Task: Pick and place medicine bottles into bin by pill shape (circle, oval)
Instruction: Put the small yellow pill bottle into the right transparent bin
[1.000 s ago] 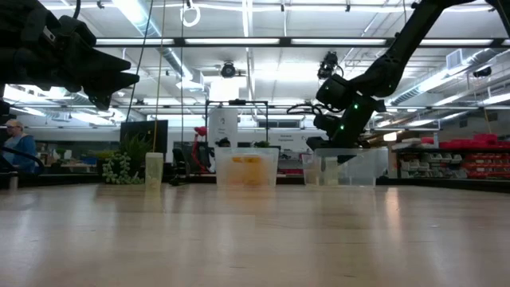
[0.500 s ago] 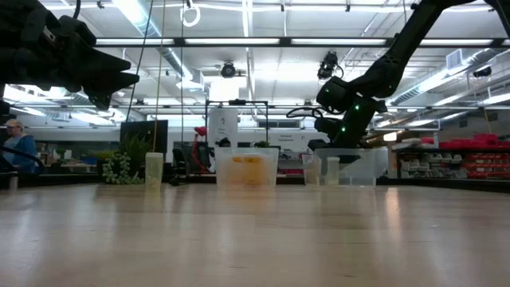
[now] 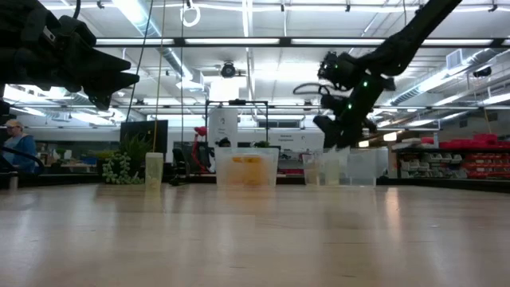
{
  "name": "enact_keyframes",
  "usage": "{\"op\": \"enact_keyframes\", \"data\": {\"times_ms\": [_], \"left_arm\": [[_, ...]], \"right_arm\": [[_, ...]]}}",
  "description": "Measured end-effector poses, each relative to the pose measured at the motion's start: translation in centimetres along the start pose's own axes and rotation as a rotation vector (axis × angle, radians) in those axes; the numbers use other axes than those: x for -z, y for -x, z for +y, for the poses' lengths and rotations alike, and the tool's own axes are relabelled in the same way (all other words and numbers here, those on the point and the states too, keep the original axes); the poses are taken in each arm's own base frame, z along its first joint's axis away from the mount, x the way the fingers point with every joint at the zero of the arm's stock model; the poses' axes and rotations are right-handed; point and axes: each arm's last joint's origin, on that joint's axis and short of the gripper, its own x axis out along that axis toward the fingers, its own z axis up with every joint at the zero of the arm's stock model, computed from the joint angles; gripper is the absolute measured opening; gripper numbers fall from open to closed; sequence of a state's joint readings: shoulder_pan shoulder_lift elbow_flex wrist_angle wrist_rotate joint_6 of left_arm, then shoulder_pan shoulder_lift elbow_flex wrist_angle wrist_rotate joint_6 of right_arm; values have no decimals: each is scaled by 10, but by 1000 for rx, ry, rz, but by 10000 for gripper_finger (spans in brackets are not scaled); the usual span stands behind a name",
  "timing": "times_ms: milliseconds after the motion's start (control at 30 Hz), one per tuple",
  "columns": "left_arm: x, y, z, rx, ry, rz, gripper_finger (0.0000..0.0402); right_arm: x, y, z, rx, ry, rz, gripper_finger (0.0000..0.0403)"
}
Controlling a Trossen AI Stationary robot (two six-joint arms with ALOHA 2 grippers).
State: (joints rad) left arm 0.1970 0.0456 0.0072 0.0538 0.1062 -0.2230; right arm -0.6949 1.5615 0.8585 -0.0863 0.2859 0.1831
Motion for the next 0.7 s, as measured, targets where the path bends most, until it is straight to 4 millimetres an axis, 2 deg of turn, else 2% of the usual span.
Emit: {"op": "enact_keyframes", "data": {"times_ms": [200, 367, 700], "left_arm": [[0, 0, 0, 0, 0, 0, 172], [0, 0, 0, 0, 0, 0, 172], [0, 0, 0, 0, 0, 0, 172]], "right_arm": [[-12, 36, 4, -48, 2, -85, 220], [-17, 57, 13, -97, -2, -144, 220], [-9, 74, 61, -253, 48, -205, 220]]}}
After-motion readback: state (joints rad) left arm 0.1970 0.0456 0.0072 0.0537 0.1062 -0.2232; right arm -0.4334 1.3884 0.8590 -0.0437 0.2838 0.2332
